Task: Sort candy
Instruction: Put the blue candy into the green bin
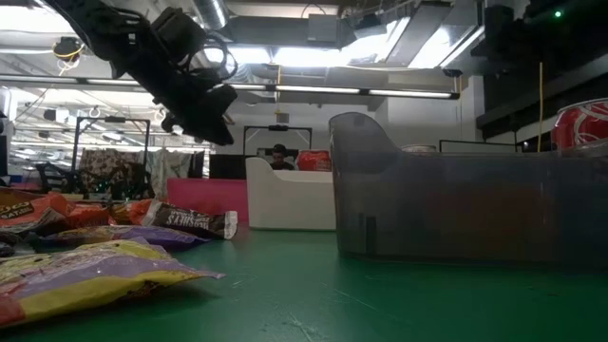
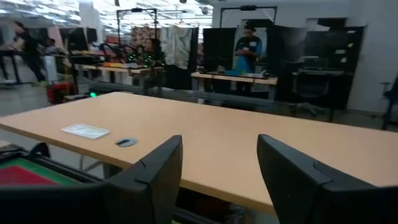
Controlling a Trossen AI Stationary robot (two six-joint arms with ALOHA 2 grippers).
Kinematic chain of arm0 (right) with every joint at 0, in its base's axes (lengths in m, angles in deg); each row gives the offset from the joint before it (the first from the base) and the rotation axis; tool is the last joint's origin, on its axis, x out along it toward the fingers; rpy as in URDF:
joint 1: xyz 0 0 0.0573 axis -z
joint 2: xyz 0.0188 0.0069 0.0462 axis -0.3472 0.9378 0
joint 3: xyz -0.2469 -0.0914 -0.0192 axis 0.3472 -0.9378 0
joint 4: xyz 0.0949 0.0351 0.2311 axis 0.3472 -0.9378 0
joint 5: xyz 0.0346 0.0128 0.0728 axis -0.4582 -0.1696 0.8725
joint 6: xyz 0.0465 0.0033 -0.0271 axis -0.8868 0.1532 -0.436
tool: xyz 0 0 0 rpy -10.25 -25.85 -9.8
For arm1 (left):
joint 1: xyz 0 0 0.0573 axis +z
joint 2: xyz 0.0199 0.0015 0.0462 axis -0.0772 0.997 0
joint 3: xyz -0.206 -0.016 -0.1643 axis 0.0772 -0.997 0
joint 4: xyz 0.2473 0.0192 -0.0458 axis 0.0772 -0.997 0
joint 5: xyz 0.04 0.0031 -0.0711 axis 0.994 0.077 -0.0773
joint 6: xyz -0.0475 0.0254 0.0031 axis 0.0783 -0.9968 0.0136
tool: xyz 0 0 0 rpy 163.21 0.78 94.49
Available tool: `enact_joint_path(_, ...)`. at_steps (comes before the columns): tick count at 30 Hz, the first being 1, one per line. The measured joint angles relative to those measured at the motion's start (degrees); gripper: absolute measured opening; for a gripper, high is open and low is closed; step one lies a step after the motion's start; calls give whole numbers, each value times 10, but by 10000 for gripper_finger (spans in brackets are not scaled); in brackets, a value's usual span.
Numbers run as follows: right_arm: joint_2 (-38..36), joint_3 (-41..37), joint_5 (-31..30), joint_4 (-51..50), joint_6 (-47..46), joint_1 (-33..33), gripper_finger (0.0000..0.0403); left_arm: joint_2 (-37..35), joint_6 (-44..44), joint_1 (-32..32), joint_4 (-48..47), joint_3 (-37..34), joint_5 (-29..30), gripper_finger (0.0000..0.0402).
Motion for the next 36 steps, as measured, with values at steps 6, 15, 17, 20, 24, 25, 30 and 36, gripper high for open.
enact_joint_path(6, 6, 52, 32, -84, -43, 74, 207, 0, 0, 0, 38, 0, 0, 92)
enact_joint_path(15, 31, 73, 343, -271, -258, 271, 207, 0, 0, 0, 42, 0, 0, 93)
enact_joint_path(17, 55, 73, 393, -288, -274, 324, 207, 0, 0, 0, 42, 0, 0, 93)
enact_joint_path(20, 99, 73, 482, -287, -277, 404, 207, 0, 0, 0, 42, 0, 0, 93)
enact_joint_path(24, 167, 73, 598, -280, -277, 498, 207, 0, 0, 0, 41, 0, 0, 93)
enact_joint_path(25, 183, 73, 620, -279, -277, 519, 207, 0, 0, 0, 41, 0, 0, 93)
enact_joint_path(30, 267, 79, 713, -277, -278, 602, 207, 0, 0, 0, 41, 0, 0, 93)
enact_joint_path(36, 363, 115, 781, -286, -277, 655, 207, 0, 0, 0, 41, 0, 0, 93)
